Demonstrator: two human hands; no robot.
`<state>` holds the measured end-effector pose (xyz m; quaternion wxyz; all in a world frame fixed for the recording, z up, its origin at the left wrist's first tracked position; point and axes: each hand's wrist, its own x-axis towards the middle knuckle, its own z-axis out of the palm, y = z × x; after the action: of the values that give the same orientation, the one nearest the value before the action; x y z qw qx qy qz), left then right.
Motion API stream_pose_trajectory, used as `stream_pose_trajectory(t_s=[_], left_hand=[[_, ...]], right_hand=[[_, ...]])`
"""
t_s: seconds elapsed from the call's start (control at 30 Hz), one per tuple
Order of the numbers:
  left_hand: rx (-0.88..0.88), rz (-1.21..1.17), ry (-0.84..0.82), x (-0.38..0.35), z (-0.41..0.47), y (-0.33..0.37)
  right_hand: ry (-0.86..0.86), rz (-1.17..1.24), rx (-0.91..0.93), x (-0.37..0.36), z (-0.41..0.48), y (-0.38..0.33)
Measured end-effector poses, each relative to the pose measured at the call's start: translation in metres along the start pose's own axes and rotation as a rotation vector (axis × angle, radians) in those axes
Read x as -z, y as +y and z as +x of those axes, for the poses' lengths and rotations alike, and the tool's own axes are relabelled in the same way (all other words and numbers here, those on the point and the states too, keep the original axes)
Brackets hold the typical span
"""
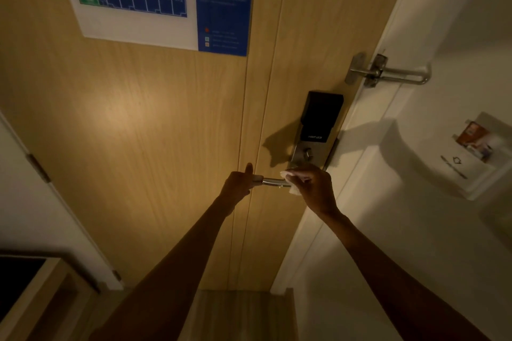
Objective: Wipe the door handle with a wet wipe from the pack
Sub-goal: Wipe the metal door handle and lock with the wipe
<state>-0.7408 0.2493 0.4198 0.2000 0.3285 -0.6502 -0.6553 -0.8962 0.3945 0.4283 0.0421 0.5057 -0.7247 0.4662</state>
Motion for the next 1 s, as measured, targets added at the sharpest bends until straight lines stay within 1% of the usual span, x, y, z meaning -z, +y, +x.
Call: stream_pose_trajectory(t_s=[0.07,0.13,0.2,0.27,0.37,0.43,0.47,0.53,0.6,0.63,0.67,0.73,0.83,1.0], left_hand=[[-0.01,0.089,0.04,-0.004,0.002,0.003],[0.001,0.21,0.063,-0.007,0.0,0.01],[-0.009,0.286,0.079,-0.006,0.0,0.014],[-0.126,0.329,0.107,-0.004,0.0,0.012],[-0.344,0.518,0.21,-0.004,0.0,0.006],[-0.398,0.563,0.256,-0.006,0.0,0.003],[-0.368,0.549,0.243,-0.007,0.0,0.004],[-0.213,0.477,0.151,-0.009,-0.004,0.007],[-0.033,0.367,0.09,-0.011,-0.005,0.007],[0.016,0.338,0.086,-0.012,-0.006,0.006],[0.02,0.315,0.088,-0.013,-0.007,0.006],[-0.035,0.267,0.105,-0.016,-0.007,0.004],[-0.046,0.334,0.149,-0.021,-0.01,0.007],[-0.065,0.41,0.175,-0.024,-0.012,0.01]], right_hand=[[0.042,0.113,-0.146,-0.001,0.004,-0.001],[0.034,0.185,-0.265,-0.001,0.007,-0.001],[0.044,0.213,-0.318,0.0,0.008,0.0],[0.063,0.242,-0.343,0.003,0.01,0.001],[0.023,0.296,-0.386,0.007,0.014,0.0],[-0.033,0.284,-0.393,0.009,0.014,0.001],[-0.064,0.262,-0.388,0.01,0.013,0.002],[-0.091,0.18,-0.367,0.009,0.01,0.002],[-0.028,0.039,-0.284,0.006,0.006,0.003],[0.016,-0.027,-0.225,0.004,0.004,0.003],[0.057,-0.076,-0.177,0.003,0.001,0.003],[0.106,-0.142,-0.126,-0.001,-0.004,0.002],[0.141,-0.202,-0.064,-0.004,-0.01,0.0],[0.185,-0.164,-0.078,-0.008,-0.015,-0.003]])
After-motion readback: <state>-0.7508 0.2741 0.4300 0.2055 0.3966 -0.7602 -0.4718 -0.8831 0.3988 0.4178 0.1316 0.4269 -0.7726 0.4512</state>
